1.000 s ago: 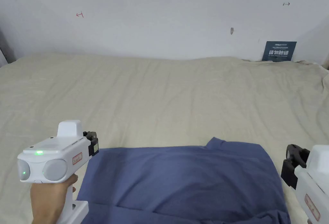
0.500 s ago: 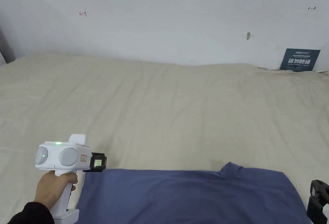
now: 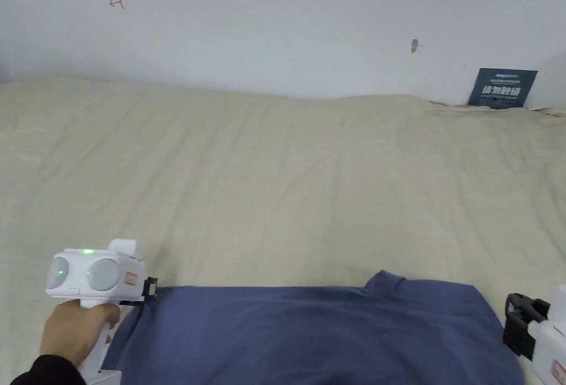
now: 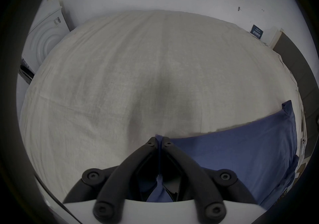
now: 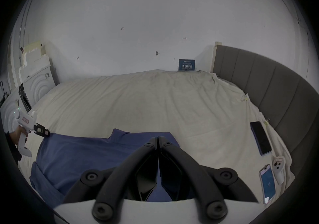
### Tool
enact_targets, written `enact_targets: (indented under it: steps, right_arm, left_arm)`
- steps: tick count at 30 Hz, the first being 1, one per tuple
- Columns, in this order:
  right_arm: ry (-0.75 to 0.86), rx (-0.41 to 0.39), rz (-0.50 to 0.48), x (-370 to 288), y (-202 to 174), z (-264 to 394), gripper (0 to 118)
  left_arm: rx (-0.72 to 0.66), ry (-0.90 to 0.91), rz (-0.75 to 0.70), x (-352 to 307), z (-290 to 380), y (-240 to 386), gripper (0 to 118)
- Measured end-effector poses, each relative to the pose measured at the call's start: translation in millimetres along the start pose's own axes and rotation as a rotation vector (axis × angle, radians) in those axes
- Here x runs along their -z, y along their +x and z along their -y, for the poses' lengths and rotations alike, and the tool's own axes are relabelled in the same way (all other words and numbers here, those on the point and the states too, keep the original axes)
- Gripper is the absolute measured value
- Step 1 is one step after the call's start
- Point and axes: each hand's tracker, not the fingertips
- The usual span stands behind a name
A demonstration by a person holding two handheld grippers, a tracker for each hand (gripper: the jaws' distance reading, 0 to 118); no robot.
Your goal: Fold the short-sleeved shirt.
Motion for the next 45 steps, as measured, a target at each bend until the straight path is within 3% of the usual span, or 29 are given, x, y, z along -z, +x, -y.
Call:
enact_targets:
  steps: [2, 5, 6, 7, 12, 14, 17, 20, 21, 23, 27, 36, 45]
  right_arm:
    - [-0.052, 0.017, -0.017, 22.6, 8.9, -7.0, 7]
    - [-0.162, 0.040, -0.038, 58.3, 17.3, -14.3, 63]
    - [-0.185, 0.039, -0.034, 71.0, 18.6, -13.9, 76]
    - [-0.212, 0.040, -0.025, 83.8, 20.0, -13.2, 79]
    - [-0.357, 0.020, -0.029, 151.7, 39.8, -1.1, 78]
    - [-0.408, 0.019, -0.007, 170.9, 43.3, 5.6, 72]
    - [-0.440, 0.009, 0.010, 173.8, 31.6, 12.4, 54]
    - [-0.447, -0.014, 0.010, 171.1, 26.2, 13.6, 53]
    - [-0.447, -0.028, -0.001, 168.3, 25.3, 11.2, 45]
    - [-0.446, -0.070, -0.005, 163.5, 23.0, 6.6, 3]
    - [-0.380, -0.102, -0.019, 131.0, 14.1, -5.2, 3]
    - [-0.191, -0.066, -0.141, 3.3, 23.2, -22.3, 3]
    - [-0.093, -0.025, -0.200, -123.6, 43.8, 9.1, 3]
  left_arm:
    - [0.005, 0.050, 0.038, -15.6, 1.7, 1.7, 0]
    - [0.035, 0.096, 0.066, -38.0, 3.2, 4.6, 0]
    - [0.041, 0.099, 0.074, -44.0, 2.8, 4.4, 0]
    - [0.050, 0.111, 0.079, -49.8, 3.3, 4.9, 0]
    - [0.075, 0.135, 0.085, -73.8, 7.2, 9.0, 0]
    - [0.075, 0.137, 0.086, -78.1, 8.3, 9.6, 0]
    - [0.068, 0.135, 0.087, -80.6, 12.1, 9.2, 0]
    - [0.061, 0.128, 0.086, -80.1, 14.1, 8.3, 0]
    - [0.061, 0.126, 0.083, -80.5, 15.8, 8.6, 0]
    - [0.052, 0.126, 0.079, -74.2, 14.9, -2.0, 0]
    - [0.027, 0.134, 0.073, -78.4, 20.5, -2.7, 0]
    - [-0.008, 0.176, 0.048, -114.2, 44.6, -15.7, 0]
    - [-0.036, 0.217, 0.055, -182.3, 107.1, -26.4, 0]
